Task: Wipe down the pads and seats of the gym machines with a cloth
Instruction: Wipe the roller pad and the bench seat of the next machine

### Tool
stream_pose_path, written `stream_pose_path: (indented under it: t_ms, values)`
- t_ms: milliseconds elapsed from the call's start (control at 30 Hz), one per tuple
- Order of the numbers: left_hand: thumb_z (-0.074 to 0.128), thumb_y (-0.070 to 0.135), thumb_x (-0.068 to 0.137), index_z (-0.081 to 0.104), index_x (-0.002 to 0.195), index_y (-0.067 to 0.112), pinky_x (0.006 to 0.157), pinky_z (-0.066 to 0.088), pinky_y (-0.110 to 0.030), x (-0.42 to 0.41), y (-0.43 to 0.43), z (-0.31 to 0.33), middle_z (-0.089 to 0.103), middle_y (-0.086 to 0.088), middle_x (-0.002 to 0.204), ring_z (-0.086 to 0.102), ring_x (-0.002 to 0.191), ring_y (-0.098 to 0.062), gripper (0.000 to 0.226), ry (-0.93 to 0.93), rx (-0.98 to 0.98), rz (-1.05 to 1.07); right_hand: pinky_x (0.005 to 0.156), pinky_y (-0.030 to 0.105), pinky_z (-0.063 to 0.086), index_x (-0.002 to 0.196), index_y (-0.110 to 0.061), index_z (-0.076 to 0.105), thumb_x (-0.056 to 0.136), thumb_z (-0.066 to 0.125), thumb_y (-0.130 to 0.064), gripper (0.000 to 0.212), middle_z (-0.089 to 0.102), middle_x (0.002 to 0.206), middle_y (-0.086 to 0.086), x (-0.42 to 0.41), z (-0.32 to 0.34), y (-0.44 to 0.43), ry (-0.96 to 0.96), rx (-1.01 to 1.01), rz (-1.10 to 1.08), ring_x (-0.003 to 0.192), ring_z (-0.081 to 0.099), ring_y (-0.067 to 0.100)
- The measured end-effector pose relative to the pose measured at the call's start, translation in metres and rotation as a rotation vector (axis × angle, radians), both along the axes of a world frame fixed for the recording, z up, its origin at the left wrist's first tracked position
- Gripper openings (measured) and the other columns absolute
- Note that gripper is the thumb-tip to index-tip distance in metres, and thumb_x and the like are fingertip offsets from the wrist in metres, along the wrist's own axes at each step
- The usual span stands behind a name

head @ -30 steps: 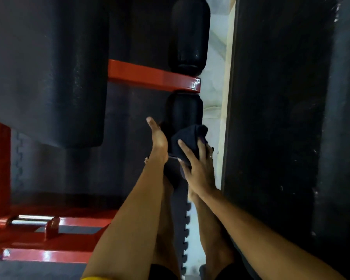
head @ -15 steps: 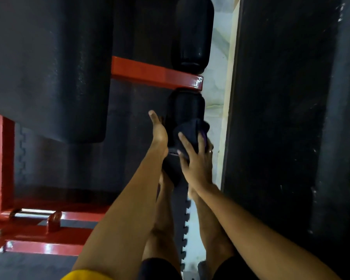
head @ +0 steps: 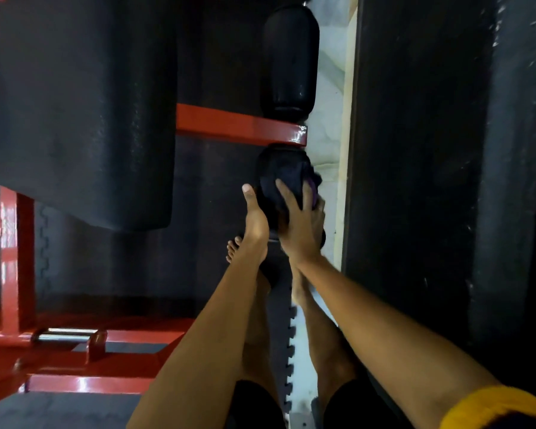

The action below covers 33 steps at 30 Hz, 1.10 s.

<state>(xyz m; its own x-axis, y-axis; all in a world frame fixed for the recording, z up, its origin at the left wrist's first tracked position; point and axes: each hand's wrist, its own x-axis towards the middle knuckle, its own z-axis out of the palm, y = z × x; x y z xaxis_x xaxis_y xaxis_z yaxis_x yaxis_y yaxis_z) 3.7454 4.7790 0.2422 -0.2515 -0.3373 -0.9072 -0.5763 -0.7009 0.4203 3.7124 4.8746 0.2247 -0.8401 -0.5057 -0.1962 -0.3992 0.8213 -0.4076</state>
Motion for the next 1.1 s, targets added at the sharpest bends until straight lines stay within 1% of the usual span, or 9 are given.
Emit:
stream_pose_path:
  t_ms: [67, 133, 267, 433, 533, 600, 733, 900, 1100]
  values:
    - [0.016, 0.079, 0.094, 0.038, 0.155, 0.032, 0.124, 0.021, -0.045, 0.004, -0.004, 0.014, 0.036, 0.002, 0.16, 0.031, 0.148, -0.021, 0.079, 0.075, -0.032, -0.024, 0.101, 0.055, 0.052, 0.156, -0.046, 0.028, 0.095, 0.061, -0.031, 0.071, 0.024, 0.163, 0.009, 0.031, 0.005, 0.029, -0.059, 0.034, 0.072, 0.139, 0.038, 0.04]
    - [0.014, 0.083, 0.092, 0.046, 0.149, 0.038, 0.124, 0.021, -0.051, 0.01, -0.012, 0.018, 0.043, 0.003, 0.157, 0.036, 0.146, -0.021, 0.08, 0.072, -0.06, -0.057, 0.103, 0.053, 0.051, 0.154, -0.051, 0.024, 0.097, 0.062, -0.029, 0.072, 0.021, 0.164, 0.007, 0.031, 0.004, 0.037, -0.156, 0.036, 0.037, 0.14, 0.038, 0.038]
    - [0.014, 0.068, 0.102, 0.041, 0.154, 0.017, 0.123, 0.026, -0.04, 0.006, -0.031, 0.034, 0.042, -0.004, 0.157, 0.038, 0.146, -0.021, 0.078, 0.07, -0.063, -0.035, 0.102, 0.053, 0.051, 0.153, -0.039, 0.04, 0.094, 0.066, -0.02, 0.067, 0.028, 0.162, 0.011, 0.014, 0.033, 0.031, -0.259, -0.041, -0.057, 0.135, 0.041, 0.041]
    - [0.026, 0.062, 0.104, 0.041, 0.152, 0.012, 0.121, 0.029, -0.04, -0.013, -0.05, 0.071, 0.042, -0.006, 0.157, 0.041, 0.143, -0.021, 0.071, 0.097, -0.063, -0.075, 0.102, 0.053, 0.049, 0.154, -0.033, 0.041, 0.092, 0.067, -0.02, 0.068, 0.027, 0.163, 0.013, -0.028, 0.079, 0.008, -0.256, -0.018, -0.074, 0.132, 0.043, 0.044]
    - [0.028, 0.054, 0.107, 0.044, 0.149, 0.012, 0.109, 0.035, -0.03, -0.031, -0.06, 0.097, 0.05, -0.001, 0.148, 0.047, 0.128, -0.012, 0.062, 0.142, -0.112, -0.137, 0.104, 0.056, 0.048, 0.155, -0.034, 0.038, 0.094, 0.066, -0.023, 0.068, 0.024, 0.164, 0.012, -0.049, 0.093, -0.008, -0.247, 0.004, -0.036, 0.135, 0.041, 0.045]
    - [0.028, 0.053, 0.108, 0.05, 0.144, 0.014, 0.104, 0.041, -0.028, -0.043, -0.067, 0.102, 0.059, 0.007, 0.131, 0.054, 0.116, -0.006, 0.058, 0.194, -0.142, -0.145, 0.105, 0.056, 0.048, 0.155, -0.035, 0.036, 0.096, 0.064, -0.025, 0.066, 0.023, 0.164, 0.011, -0.063, 0.1, -0.021, -0.246, 0.006, -0.054, 0.138, 0.039, 0.044]
    - [0.033, 0.059, 0.102, 0.06, 0.133, 0.017, 0.109, 0.045, -0.041, -0.068, -0.08, 0.096, 0.067, -0.001, 0.127, 0.061, 0.119, -0.016, 0.058, 0.186, -0.179, -0.162, 0.107, 0.052, 0.045, 0.155, -0.035, 0.036, 0.1, 0.062, -0.029, 0.061, 0.025, 0.163, 0.01, -0.093, 0.108, -0.046, -0.246, -0.049, -0.114, 0.14, 0.039, 0.044]
    - [0.031, 0.05, 0.108, 0.055, 0.138, 0.014, 0.1, 0.041, -0.033, -0.115, -0.1, 0.09, 0.06, -0.001, 0.13, 0.055, 0.121, -0.017, 0.053, 0.162, -0.176, -0.14, 0.109, 0.054, 0.045, 0.155, -0.037, 0.035, 0.098, 0.063, -0.031, 0.063, 0.024, 0.163, 0.008, -0.129, 0.099, -0.057, -0.286, -0.097, -0.172, 0.14, 0.039, 0.042]
    - [0.036, 0.052, 0.103, 0.054, 0.12, 0.016, 0.101, 0.05, -0.047, -0.174, -0.108, 0.075, 0.063, -0.008, 0.118, 0.062, 0.11, -0.025, 0.044, 0.062, -0.236, -0.118, 0.115, 0.053, 0.037, 0.159, -0.036, 0.028, 0.1, 0.061, -0.034, 0.068, 0.022, 0.165, 0.008, -0.167, 0.085, -0.072, -0.359, -0.094, -0.149, 0.146, 0.03, 0.039]
